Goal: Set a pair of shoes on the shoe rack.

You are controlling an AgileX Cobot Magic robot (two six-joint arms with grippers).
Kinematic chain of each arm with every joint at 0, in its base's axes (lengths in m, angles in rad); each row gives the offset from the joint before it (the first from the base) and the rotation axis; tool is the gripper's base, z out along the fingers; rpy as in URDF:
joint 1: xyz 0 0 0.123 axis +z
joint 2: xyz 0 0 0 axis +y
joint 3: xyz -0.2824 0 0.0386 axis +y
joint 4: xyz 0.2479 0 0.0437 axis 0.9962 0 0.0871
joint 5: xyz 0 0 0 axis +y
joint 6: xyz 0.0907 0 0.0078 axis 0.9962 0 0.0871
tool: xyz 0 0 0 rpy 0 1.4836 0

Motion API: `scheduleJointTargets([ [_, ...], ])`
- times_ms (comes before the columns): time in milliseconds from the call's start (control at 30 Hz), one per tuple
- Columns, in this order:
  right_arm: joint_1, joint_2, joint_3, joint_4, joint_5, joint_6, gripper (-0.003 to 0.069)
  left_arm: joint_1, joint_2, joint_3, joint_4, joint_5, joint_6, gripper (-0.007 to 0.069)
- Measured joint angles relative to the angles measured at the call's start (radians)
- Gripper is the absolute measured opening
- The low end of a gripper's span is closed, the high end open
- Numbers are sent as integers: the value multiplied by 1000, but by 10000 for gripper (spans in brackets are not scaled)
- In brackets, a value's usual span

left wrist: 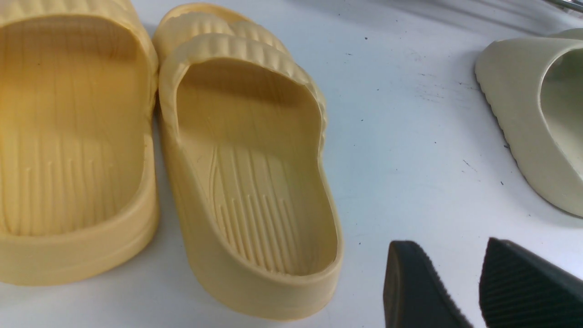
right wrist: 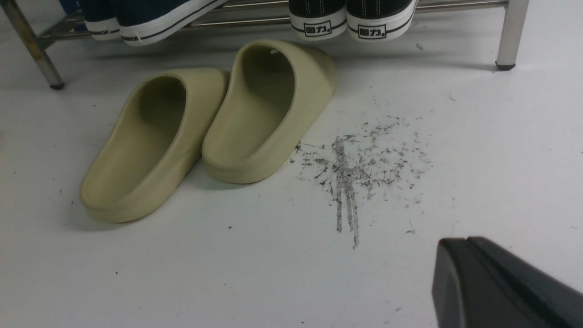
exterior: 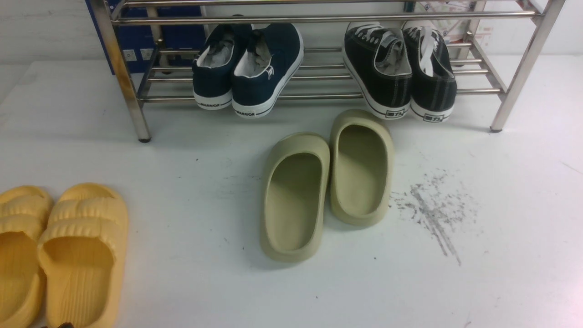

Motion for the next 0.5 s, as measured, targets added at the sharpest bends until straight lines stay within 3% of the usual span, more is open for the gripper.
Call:
scheduleJointTargets([
  [333, 0, 0, 0, -7, 1, 0, 13, 0, 0, 0, 0, 0, 0, 239],
  [500, -10, -24, 0, -157, 2, 25, 16, 0, 0, 0, 0, 0, 0, 239],
])
